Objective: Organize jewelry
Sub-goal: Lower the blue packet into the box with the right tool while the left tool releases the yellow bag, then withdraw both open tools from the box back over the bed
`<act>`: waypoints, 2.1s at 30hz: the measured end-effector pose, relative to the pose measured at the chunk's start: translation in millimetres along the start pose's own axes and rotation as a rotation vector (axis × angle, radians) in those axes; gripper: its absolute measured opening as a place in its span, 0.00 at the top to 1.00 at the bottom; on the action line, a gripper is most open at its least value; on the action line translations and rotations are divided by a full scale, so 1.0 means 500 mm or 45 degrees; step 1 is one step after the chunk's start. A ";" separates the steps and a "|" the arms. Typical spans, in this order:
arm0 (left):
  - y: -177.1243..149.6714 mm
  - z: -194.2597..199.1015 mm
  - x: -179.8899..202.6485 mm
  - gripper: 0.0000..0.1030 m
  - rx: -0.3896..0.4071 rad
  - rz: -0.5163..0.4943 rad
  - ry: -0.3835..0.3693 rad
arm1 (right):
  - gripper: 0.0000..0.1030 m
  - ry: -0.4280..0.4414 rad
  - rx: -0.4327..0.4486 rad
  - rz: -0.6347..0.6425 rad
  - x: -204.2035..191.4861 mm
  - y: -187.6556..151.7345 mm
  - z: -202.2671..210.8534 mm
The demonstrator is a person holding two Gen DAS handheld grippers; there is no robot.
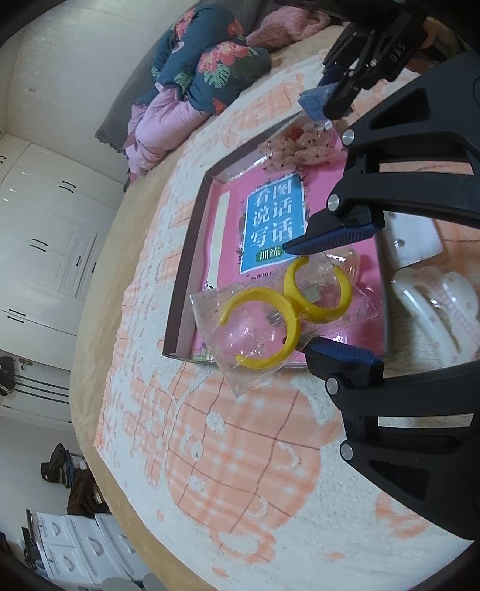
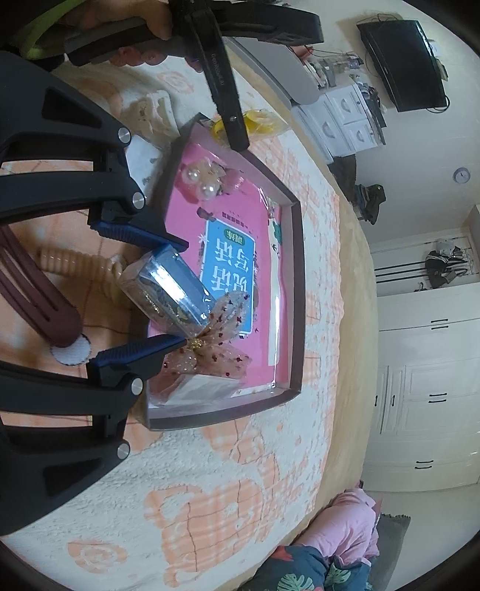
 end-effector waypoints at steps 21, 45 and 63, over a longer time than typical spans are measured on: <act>0.002 -0.045 0.020 0.57 -0.017 -0.044 -0.027 | 0.57 -0.170 0.017 -0.091 0.093 0.045 -0.069; 0.001 -0.025 0.081 0.46 0.025 -0.131 -0.121 | 0.43 -0.135 0.003 -0.094 0.084 0.020 -0.042; 0.004 0.078 0.091 0.11 0.120 -0.110 -0.047 | 0.27 -0.125 0.114 -0.105 0.084 0.016 0.084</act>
Point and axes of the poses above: each gripper's, at about its wrist camera, not at the fingertips, and z roughly against the way its jaws point, x to its right, y to its top, the point moved 7 cm from there along -z, roughly the way its jaws point, and after that the axes turned 11 degrees about -z, right-handed, at the moved point
